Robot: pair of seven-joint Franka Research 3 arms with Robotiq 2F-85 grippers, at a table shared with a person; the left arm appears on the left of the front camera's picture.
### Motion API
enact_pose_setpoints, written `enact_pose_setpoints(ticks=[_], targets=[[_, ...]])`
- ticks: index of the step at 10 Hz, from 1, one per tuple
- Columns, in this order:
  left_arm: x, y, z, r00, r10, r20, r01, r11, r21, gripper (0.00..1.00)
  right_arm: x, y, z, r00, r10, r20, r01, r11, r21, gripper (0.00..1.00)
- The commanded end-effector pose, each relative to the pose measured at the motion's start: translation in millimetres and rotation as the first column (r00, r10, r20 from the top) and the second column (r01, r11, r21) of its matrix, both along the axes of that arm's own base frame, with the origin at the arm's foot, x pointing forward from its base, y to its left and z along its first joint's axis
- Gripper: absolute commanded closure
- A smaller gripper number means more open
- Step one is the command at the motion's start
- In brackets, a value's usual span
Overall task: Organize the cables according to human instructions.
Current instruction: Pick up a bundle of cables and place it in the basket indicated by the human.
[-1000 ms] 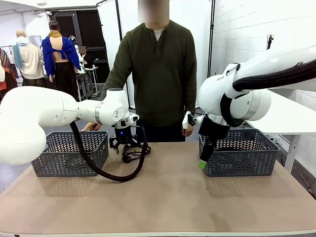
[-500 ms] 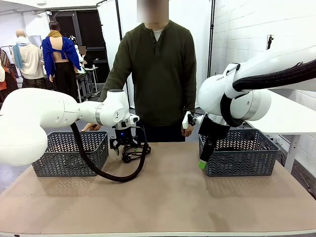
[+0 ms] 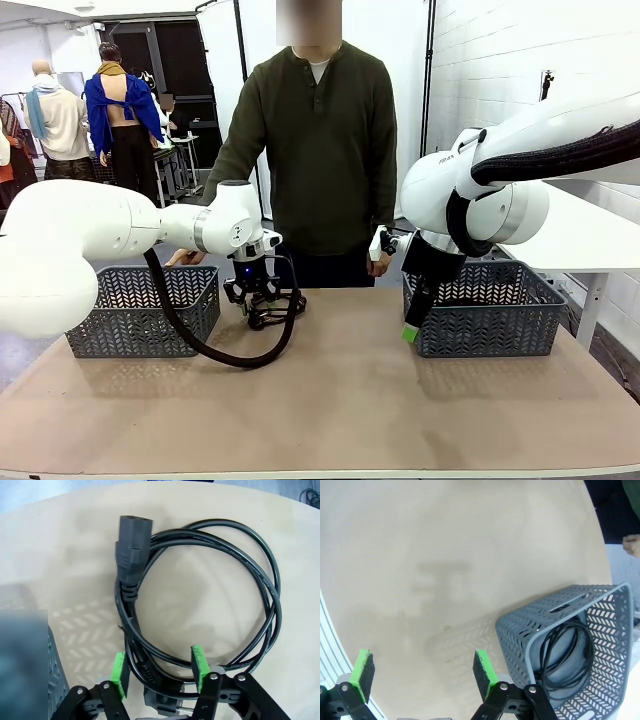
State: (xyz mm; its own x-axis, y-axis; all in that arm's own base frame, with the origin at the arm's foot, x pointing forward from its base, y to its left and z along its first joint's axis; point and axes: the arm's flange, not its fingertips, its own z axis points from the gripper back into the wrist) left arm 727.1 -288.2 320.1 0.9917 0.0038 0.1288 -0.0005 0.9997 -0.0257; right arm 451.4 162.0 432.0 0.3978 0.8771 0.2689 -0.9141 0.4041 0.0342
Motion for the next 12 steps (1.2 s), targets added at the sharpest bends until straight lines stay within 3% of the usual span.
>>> enact_pose_setpoints(ticks=[1,9,12], targets=[[7.6,-3.9,-0.6,1.0,0.021,-0.007,-0.021,1.0,0.022,1.0,-0.3,-0.3,-0.3,1.0,0.007,-0.005,-0.007,1.0,-0.003,0.0],[10.1,-2.5,-6.3,0.998,0.018,-0.056,-0.018,1.0,0.009,1.0,-0.3,-0.3,-0.3,1.0,0.007,-0.005,-0.007,1.0,-0.003,0.0],[7.1,-6.5,6.9,0.999,-0.012,-0.046,0.011,1.0,-0.01,1.0,-0.3,-0.3,-0.3,1.0,0.007,-0.005,-0.007,1.0,-0.003,0.0]])
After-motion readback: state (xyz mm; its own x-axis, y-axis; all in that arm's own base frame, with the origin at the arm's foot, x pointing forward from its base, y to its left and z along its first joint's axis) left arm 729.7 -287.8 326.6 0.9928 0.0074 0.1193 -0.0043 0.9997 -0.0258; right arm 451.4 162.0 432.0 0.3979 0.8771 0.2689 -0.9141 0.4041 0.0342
